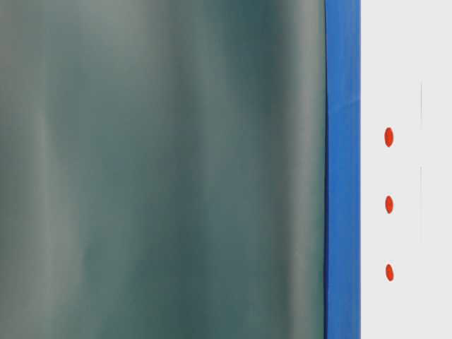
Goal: Hit the mark with a hammer.
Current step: 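Move the right gripper down over the wooden mallet handle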
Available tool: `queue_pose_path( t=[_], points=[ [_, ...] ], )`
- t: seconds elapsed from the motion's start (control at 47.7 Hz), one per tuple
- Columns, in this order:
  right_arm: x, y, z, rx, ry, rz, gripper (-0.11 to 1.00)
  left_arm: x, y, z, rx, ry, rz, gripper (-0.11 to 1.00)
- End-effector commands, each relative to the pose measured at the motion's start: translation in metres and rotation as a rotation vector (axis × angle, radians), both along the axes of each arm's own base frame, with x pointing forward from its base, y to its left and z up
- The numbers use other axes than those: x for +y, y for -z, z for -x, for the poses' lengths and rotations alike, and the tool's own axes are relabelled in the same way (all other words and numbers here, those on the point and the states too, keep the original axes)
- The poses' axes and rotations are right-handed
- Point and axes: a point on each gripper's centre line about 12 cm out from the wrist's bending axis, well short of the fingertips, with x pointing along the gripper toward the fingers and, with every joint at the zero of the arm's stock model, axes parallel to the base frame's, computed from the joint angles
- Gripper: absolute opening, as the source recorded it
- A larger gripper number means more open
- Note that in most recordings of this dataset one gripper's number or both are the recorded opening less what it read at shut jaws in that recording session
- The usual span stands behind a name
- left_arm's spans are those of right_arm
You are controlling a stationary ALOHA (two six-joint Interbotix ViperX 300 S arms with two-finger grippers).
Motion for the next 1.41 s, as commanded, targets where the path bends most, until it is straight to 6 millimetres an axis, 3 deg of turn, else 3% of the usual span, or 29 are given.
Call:
queue_pose_path(
  t=[0.0,0.126,0.399,0.629,0.734,0.797,1.049,1.385],
  points=[
    [0.002,-0.006,-0.003,-0.006,-0.010,-0.006,0.00,0.000,-0.005,-0.002,-0.003,-0.001,0.017,0.00],
    [0.009,-0.005,-0.013,0.063,-0.043,-0.011,-0.06,0.000,-0.004,-0.002,0.006,-0.002,0.020,0.00],
    [0.039,-0.007,-0.046,0.145,-0.157,-0.080,-0.06,0.000,-0.001,-0.002,0.028,0.000,0.018,0.00],
    [0.065,0.005,-0.079,0.242,-0.218,-0.140,-0.01,0.000,0.003,-0.002,0.043,-0.002,0.018,0.00],
    [0.070,0.017,-0.094,0.299,-0.215,-0.176,0.10,0.000,0.003,-0.002,0.043,-0.002,0.018,0.00],
    [0.073,0.025,-0.104,0.340,-0.211,-0.199,0.22,0.000,0.003,-0.001,0.041,-0.002,0.020,0.00],
    [0.098,0.063,-0.137,0.529,-0.225,-0.215,0.91,0.000,0.007,-0.001,0.051,0.000,0.020,0.00],
    [0.116,0.118,-0.180,0.621,-0.195,-0.264,0.90,0.000,0.014,0.000,0.066,0.000,0.018,0.00]
  ],
)
